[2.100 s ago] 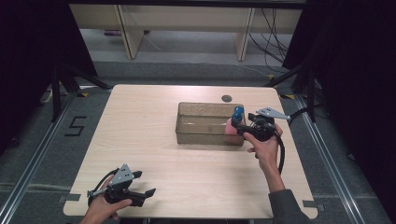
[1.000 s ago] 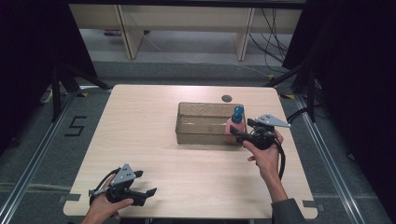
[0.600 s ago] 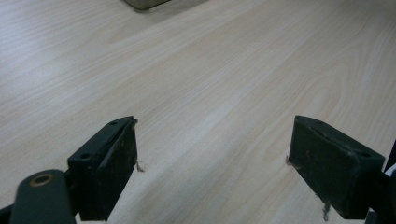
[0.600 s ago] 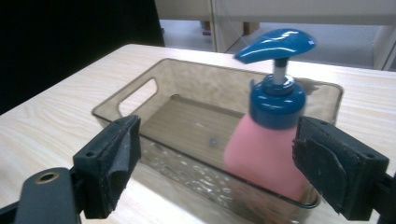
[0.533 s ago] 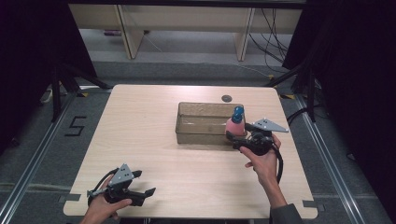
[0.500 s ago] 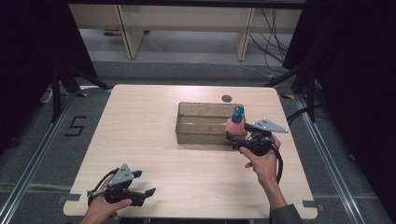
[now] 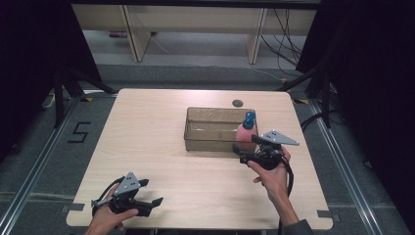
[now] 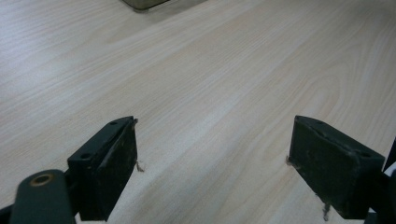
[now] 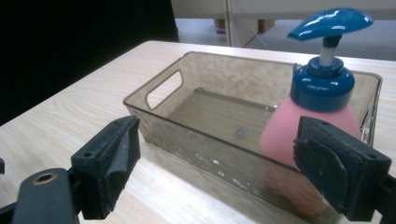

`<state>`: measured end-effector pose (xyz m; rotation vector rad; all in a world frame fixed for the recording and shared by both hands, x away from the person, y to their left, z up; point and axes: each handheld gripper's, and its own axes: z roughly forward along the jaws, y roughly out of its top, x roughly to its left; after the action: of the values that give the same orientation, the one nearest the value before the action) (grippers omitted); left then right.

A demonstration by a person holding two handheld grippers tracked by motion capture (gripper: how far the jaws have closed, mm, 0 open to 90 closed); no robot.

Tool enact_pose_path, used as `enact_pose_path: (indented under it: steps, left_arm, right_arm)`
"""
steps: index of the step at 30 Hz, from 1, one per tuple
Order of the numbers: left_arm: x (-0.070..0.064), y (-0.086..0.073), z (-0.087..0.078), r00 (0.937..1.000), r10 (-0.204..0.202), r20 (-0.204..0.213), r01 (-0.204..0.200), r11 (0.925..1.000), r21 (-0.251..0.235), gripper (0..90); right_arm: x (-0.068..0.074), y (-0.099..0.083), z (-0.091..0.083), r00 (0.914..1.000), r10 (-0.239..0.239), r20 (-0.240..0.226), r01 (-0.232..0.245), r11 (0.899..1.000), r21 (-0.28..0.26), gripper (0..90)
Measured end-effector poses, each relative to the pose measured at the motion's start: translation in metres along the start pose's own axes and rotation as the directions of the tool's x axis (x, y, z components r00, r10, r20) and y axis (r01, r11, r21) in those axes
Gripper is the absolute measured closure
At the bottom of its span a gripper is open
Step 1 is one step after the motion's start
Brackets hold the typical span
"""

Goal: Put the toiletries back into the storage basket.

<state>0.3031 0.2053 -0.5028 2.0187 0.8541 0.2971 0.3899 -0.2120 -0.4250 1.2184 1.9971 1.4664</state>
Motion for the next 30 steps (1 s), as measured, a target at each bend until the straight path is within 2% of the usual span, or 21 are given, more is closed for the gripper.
enact_pose_path:
  steps: [2,3,4,5,6,7,9,12,13,14,15,18,19,21,22,24,25,26,27,29,30]
  left_arm:
    - [0.0,0.0,0.0,1.0,0.002,0.0,-0.002,1.0,0.0,14.8]
    - [0.0,0.0,0.0,1.0,0.002,-0.001,-0.002,1.0,0.0,14.8]
    - [0.0,0.0,0.0,1.0,0.001,-0.001,-0.001,1.0,0.0,14.8]
    - [0.0,0.0,0.0,1.0,0.002,-0.001,-0.002,1.0,0.001,14.8]
    - [0.0,0.0,0.0,1.0,0.002,-0.001,-0.002,1.0,0.001,14.8]
    - [0.0,0.0,0.0,1.0,0.002,-0.001,-0.002,1.0,0.001,14.8]
    - [0.0,0.0,0.0,1.0,0.002,0.0,-0.002,1.0,0.0,14.8]
    - [0.0,0.0,0.0,1.0,0.002,0.0,-0.002,1.0,0.0,14.8]
    - [0.0,0.0,0.0,1.0,0.002,0.0,-0.002,1.0,0.001,14.8]
    - [0.0,0.0,0.0,1.0,0.002,0.0,-0.002,1.0,0.001,14.8]
    - [0.0,0.0,0.0,1.0,0.002,0.0,-0.002,1.0,0.001,14.8]
    - [0.0,0.0,0.0,1.0,0.001,0.001,-0.001,1.0,0.001,14.8]
    - [0.0,0.0,0.0,1.0,0.002,0.001,-0.002,1.0,0.0,14.8]
    - [0.0,0.0,0.0,1.0,0.002,0.0,-0.002,1.0,0.0,14.8]
    - [0.0,0.0,0.0,1.0,0.002,0.0,-0.002,1.0,0.001,14.8]
    - [0.0,0.0,0.0,1.0,0.001,0.0,-0.001,1.0,0.001,14.8]
    - [0.0,0.0,0.0,1.0,0.001,0.001,-0.001,1.0,0.001,14.8]
    - [0.0,0.0,0.0,1.0,0.001,0.001,-0.001,1.0,0.0,14.8]
    - [0.0,0.0,0.0,1.0,0.001,0.0,-0.001,1.0,0.0,14.8]
    - [0.0,0.0,0.0,1.0,0.001,0.0,-0.001,1.0,0.001,14.8]
    - [0.0,0.0,0.0,1.0,0.001,0.0,-0.001,1.0,0.001,14.8]
  right_arm:
    - [0.002,-0.002,0.0,1.0,-0.004,0.005,0.004,1.0,0.012,15.5]
    - [0.006,-0.004,-0.001,0.9996,0.028,-0.005,-0.028,1.0,0.013,15.5]
    - [0.004,-0.006,0.0,0.9999,-0.01,-0.009,0.01,1.0,0.005,15.5]
    - [0.005,-0.007,0.0,0.9999,-0.012,-0.011,0.012,1.0,0.009,15.5]
    - [0.009,-0.008,-0.001,0.9995,0.025,-0.019,-0.024,1.0,0.016,15.5]
    - [0.007,-0.008,-0.001,0.9999,-0.006,-0.013,0.006,1.0,0.016,15.5]
    - [0.01,-0.011,-0.001,0.9996,0.011,-0.026,-0.011,1.0,0.021,15.5]
    - [0.013,-0.013,0.0,0.9993,-0.004,-0.038,0.005,1.0,0.024,15.5]
    - [0.014,-0.014,0.0,0.9991,0.014,-0.04,-0.012,0.999,0.032,15.5]
    - [0.014,-0.014,0.0,0.9993,-0.024,-0.027,0.025,0.999,0.023,15.6]
    - [0.017,-0.015,-0.001,0.9993,0.01,-0.037,-0.009,1.0,0.029,15.6]
    - [0.018,-0.017,0.0,0.9986,-0.015,-0.051,0.017,0.999,0.032,15.7]
    - [0.018,-0.017,0.0,0.9989,-0.032,-0.033,0.032,0.999,0.028,15.7]
    - [0.02,-0.019,0.0,0.9987,-0.005,-0.051,0.007,0.999,0.033,15.7]
    - [0.019,-0.018,-0.001,0.9984,-0.037,-0.043,0.039,0.999,0.028,15.7]
    - [0.021,-0.019,-0.001,0.9981,-0.003,-0.061,0.006,0.999,0.05,15.7]
    - [0.021,-0.02,-0.001,0.9981,-0.011,-0.061,0.013,0.999,0.042,15.7]
    - [0.022,-0.021,-0.001,0.9977,0.005,-0.068,-0.002,0.999,0.045,15.7]
    - [0.022,-0.021,-0.002,0.9983,-0.023,-0.055,0.025,0.999,0.04,15.7]
    - [0.023,-0.022,-0.002,0.9982,-0.015,-0.059,0.018,0.999,0.044,15.7]
    - [0.022,-0.022,-0.003,0.9982,-0.031,-0.051,0.033,0.999,0.036,15.7]
